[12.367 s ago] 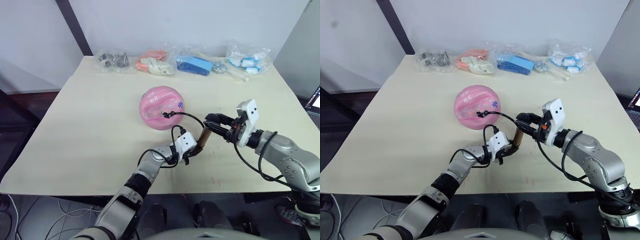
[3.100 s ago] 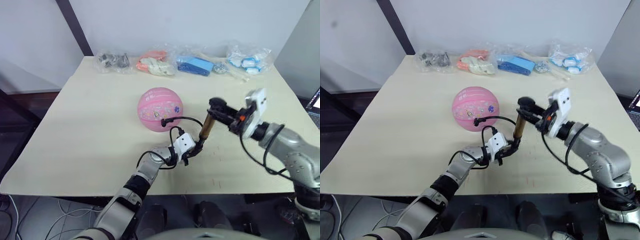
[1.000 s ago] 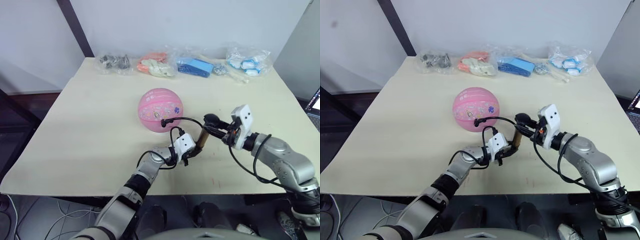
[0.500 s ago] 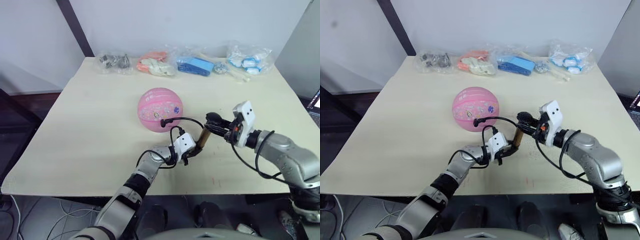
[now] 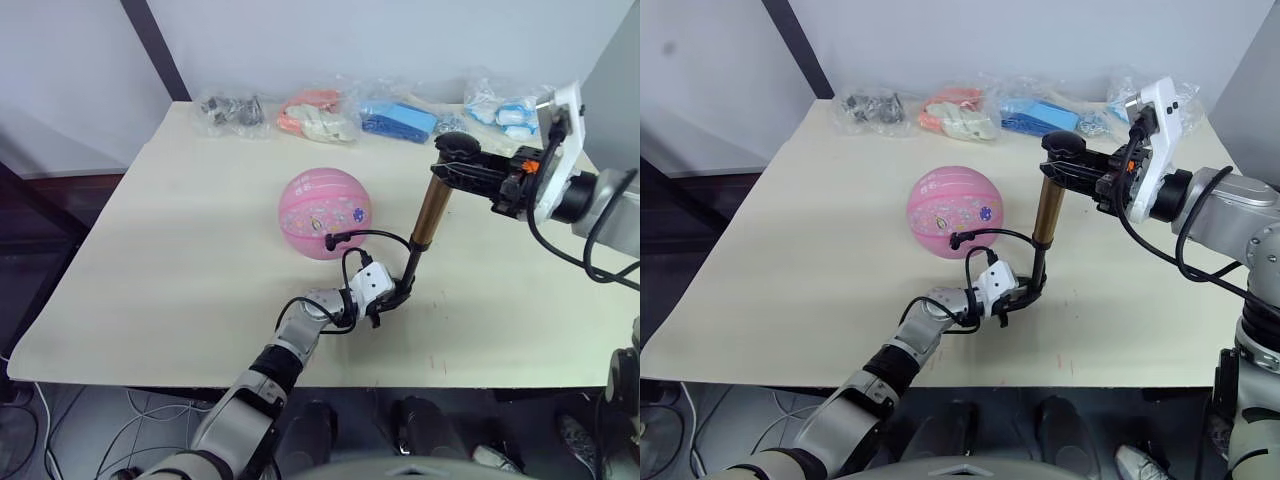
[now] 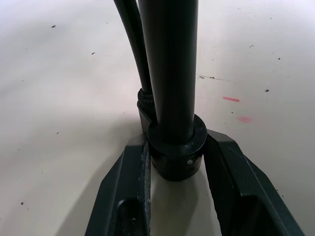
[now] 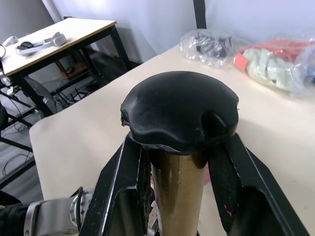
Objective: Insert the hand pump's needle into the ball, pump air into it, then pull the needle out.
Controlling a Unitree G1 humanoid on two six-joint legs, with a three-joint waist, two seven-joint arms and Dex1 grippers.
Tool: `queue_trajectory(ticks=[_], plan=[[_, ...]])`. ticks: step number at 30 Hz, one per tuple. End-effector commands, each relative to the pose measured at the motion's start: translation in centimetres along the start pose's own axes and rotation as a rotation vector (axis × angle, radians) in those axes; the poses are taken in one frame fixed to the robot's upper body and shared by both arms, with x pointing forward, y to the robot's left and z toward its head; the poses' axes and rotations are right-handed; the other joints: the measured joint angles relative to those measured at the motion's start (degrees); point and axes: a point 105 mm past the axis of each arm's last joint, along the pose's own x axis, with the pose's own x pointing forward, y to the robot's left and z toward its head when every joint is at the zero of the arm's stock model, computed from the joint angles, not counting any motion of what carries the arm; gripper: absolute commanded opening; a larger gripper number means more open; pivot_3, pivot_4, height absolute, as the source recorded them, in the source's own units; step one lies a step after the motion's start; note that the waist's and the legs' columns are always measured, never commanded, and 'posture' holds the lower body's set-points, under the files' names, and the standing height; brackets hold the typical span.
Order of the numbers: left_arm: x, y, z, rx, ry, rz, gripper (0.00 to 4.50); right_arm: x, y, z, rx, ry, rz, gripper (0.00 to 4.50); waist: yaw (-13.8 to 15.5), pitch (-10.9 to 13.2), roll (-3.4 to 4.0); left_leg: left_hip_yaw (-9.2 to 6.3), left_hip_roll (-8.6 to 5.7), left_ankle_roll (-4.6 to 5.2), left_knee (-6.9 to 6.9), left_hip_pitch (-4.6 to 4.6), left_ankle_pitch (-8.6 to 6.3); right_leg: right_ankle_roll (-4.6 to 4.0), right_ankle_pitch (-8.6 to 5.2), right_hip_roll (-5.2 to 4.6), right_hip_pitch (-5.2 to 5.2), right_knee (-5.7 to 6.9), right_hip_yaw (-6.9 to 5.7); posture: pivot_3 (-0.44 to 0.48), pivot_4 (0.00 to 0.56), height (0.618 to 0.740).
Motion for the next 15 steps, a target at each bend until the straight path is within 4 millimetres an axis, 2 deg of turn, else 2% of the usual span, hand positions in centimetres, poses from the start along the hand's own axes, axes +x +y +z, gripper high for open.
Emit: queue_trajectory(ticks=[1, 3, 4, 7, 10, 15], plan=[[-2.3, -2.5, -8.0, -0.128, 0.290, -0.029, 1.07, -1.5, 2.0, 5.2, -0.125, -0.199, 0.045, 1.11, 0.07, 0.01, 0.02, 0.01, 0.00, 0.00, 0.06, -0.09, 0.00, 0.00, 0.01, 0.00, -0.06, 0.00, 0.00, 0.000, 0.150, 0.740], [-2.3, -2.5, -8.0, -0.129, 0.289, -0.029, 1.07, -1.3, 1.9, 4.9, -0.125, -0.187, 0.041, 1.11, 0.14, 0.02, 0.01, 0.01, -0.01, 0.00, 0.11, -0.20, 0.00, 0.02, 0.03, 0.00, -0.15, 0.01, 0.00, 0.000, 0.150, 0.740], [-2.3, -2.5, -8.0, -0.129, 0.289, -0.029, 1.07, -1.1, 1.6, 3.9, -0.119, -0.164, 0.028, 1.11, 0.13, 0.02, 0.01, 0.02, -0.01, 0.00, 0.12, -0.24, 0.00, 0.03, 0.04, 0.00, -0.19, 0.01, 0.00, 0.000, 0.150, 0.740], [-2.3, -2.5, -8.0, -0.130, 0.290, -0.029, 1.07, -0.3, 0.3, -0.4, -0.039, -0.090, -0.008, 1.11, 0.27, -0.11, -0.15, 0.06, -0.03, 0.00, 0.13, -0.24, 0.00, 0.04, 0.03, 0.03, -0.18, 0.02, -0.03, 0.000, 0.150, 0.740], [-2.3, -2.5, -8.0, -0.130, 0.291, -0.027, 1.07, 0.5, -0.3, -5.8, 0.008, 0.019, -0.038, 1.10, 0.15, -0.30, -0.25, 0.10, 0.00, 0.01, 0.12, 0.05, -0.01, 0.18, -0.06, 0.12, 0.15, 0.00, -0.10, 0.000, 0.150, 0.740], [-2.5, -2.4, -8.1, -0.128, 0.294, -0.025, 1.07, 1.6, -0.3, -11.7, 0.082, 0.100, -0.054, 1.10, -0.32, -0.73, -0.57, 0.04, 0.14, 0.01, 0.09, 0.47, -0.02, 0.29, -0.13, 0.22, 0.42, -0.01, -0.01, 0.000, 0.150, 0.740]])
